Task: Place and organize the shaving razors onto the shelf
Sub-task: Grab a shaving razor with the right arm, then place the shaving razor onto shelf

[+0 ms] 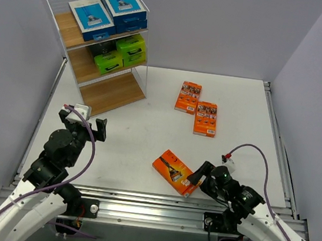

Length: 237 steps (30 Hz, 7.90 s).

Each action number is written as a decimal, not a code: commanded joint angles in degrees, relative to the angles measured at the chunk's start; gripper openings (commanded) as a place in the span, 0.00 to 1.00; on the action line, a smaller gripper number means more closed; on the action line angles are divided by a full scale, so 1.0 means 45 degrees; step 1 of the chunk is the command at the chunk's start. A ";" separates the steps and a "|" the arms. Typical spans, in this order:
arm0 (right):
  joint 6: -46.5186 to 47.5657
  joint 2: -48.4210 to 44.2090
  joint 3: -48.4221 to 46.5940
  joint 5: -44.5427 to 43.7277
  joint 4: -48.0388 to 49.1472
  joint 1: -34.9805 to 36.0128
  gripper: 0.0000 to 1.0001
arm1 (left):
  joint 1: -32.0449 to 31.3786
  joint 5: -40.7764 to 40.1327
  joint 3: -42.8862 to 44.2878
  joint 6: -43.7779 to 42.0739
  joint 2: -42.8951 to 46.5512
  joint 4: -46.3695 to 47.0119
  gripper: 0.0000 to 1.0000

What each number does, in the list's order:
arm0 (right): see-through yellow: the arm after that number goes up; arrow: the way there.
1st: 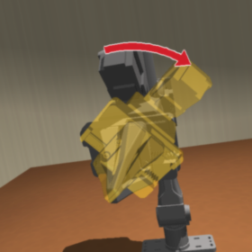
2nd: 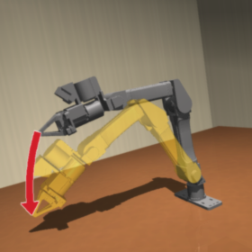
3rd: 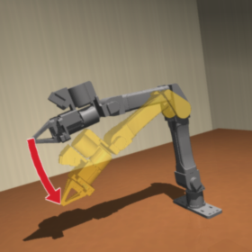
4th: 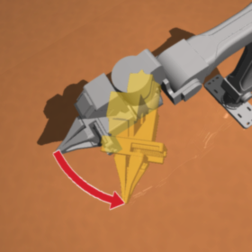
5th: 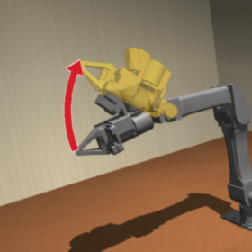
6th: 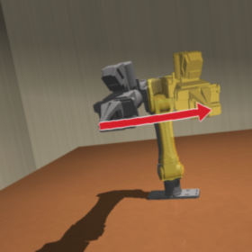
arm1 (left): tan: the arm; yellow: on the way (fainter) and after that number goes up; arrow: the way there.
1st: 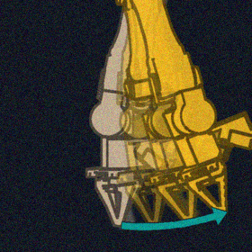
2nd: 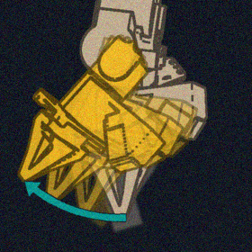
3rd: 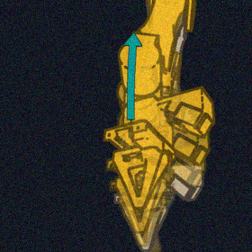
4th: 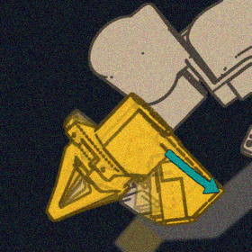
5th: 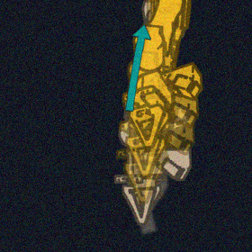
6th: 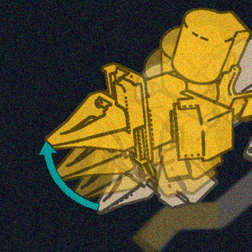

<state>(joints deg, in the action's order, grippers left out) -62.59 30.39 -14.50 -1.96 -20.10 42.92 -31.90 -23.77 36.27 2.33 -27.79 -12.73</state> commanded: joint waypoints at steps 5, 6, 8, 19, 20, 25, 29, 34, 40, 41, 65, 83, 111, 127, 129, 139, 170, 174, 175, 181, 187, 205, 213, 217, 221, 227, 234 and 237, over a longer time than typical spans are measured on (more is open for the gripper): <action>-0.0759 -0.0933 0.0663 0.0278 -0.0612 0.0131 0.65 | -0.0060 -0.0070 0.0553 -0.0068 0.0141 0.0114 0.94; -0.0837 -0.0953 0.0722 0.0298 -0.0593 0.0150 0.63 | -0.0060 -0.0069 0.0553 -0.0068 0.0141 0.0114 0.94; -0.0954 -0.1031 0.0762 0.0318 -0.0534 0.0151 0.63 | -0.0060 -0.0069 0.0553 -0.0068 0.0141 0.0114 0.94; -0.1169 0.0334 0.1366 0.0845 0.1358 0.0248 0.50 | -0.0060 -0.0089 0.0534 -0.0107 0.0141 0.0153 0.94; -0.1228 0.0452 0.1387 0.0806 0.1709 0.0268 0.49 | -0.0040 -0.0089 0.0533 -0.0088 0.0141 0.0134 0.94; -0.1501 0.1097 0.1309 0.0611 0.2356 0.0444 0.41 | -0.0060 0.0028 0.0533 -0.0107 0.0102 0.0212 0.94; -0.1716 0.1429 0.1347 0.0572 0.3019 0.0561 0.34 | -0.0060 0.0165 0.0533 -0.0068 0.0082 0.0232 0.94; -0.1814 0.2267 0.1445 0.0630 0.3858 0.0638 0.24 | -0.0060 0.0243 0.0533 0.0010 0.0219 0.0251 0.94; -0.2107 0.3518 0.1465 0.0630 0.5655 0.0678 0.13 | -0.0079 0.0321 0.0533 0.0127 0.0277 0.0212 0.94; -0.2223 0.3694 0.1465 0.0611 0.6122 0.0678 0.10 | -0.0079 0.0360 0.0533 0.0147 0.0277 0.0231 0.94; -0.1096 1.2112 -0.2653 0.2328 1.3550 -0.0689 0.00 | -0.0196 -0.0265 0.0377 0.0225 0.1195 0.0349 0.94; -0.0955 1.5257 -0.6873 0.3501 1.4603 -0.1646 0.00 | -0.0255 -0.0109 0.0358 0.0264 0.1332 0.0407 0.94; -0.3006 1.9769 -1.1425 0.2486 1.6595 -0.1822 0.00 | -0.0606 -0.0245 0.0221 0.0284 0.1722 0.0583 0.94; -0.4255 2.2151 -1.5116 0.0455 1.6127 -0.0807 0.00 | -0.0919 -0.0850 0.0162 0.0303 0.2269 0.0641 0.94; -0.4353 2.2425 -1.5447 -0.0091 1.6010 -0.0632 0.00 | -0.0997 -0.1045 0.0123 0.0284 0.2425 0.0661 0.94; -0.5349 2.2972 -1.5995 -0.2434 1.6028 0.0091 0.00 | -0.1290 -0.1788 0.0084 0.0205 0.2777 0.0681 0.94; -0.6658 2.4204 -1.6506 -0.5599 1.6301 0.0873 0.00 | -0.1974 -0.2257 0.0006 0.0108 0.3070 0.0740 0.94; -0.6464 2.4047 -1.6328 -0.6517 1.6555 0.1010 0.00 | -0.2012 -0.2277 0.0006 0.0108 0.3051 0.0759 0.94; -0.6366 2.4105 -1.6367 -0.6770 1.6711 0.1049 0.00 | -0.2013 -0.2277 0.0006 0.0108 0.3070 0.0759 0.94; -0.6541 2.4339 -1.6561 -0.7845 1.6966 0.1283 0.00 | -0.2090 -0.2296 -0.0013 0.0088 0.3031 0.0778 0.94; -0.6873 2.4749 -1.7244 -0.8432 1.6597 0.1361 0.00 | -0.2169 -0.2296 -0.0033 0.0088 0.3031 0.0778 0.94; -0.7186 2.5804 -1.8827 -0.7770 1.5443 0.0913 0.00 | -0.2423 -0.2374 -0.0072 0.0010 0.3109 0.0818 0.94; -0.6893 2.6273 -1.9511 -0.6969 1.5384 0.0737 0.00 | -0.2442 -0.2413 -0.0072 0.0010 0.3148 0.0857 0.94; -0.6736 2.6468 -1.9882 -0.6656 1.5306 0.0639 0.00 | -0.2442 -0.2452 -0.0072 -0.0009 0.3168 0.0837 0.94; -0.6639 2.6488 -1.9961 -0.6636 1.5267 0.0600 0.00 | -0.2423 -0.2433 -0.0092 -0.0009 0.3207 0.0856 0.94; -0.6658 2.6469 -1.9922 -0.6518 1.5364 0.0561 0.04 | -0.2462 -0.2413 -0.0072 -0.0009 0.3188 0.0837 0.94; -0.6561 2.6138 -1.9551 -0.6421 1.5306 0.0561 0.35 | -0.2443 -0.2257 -0.0072 -0.0029 0.3168 0.0818 0.94; -0.6463 2.5923 -1.9317 -0.6363 1.5364 0.0541 0.40 | -0.2442 -0.2277 -0.0072 -0.0048 0.3168 0.0837 0.94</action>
<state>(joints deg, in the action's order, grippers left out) -92.71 149.60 -101.45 -30.94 48.16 45.74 -42.68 -34.06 36.03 2.70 -13.93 -12.16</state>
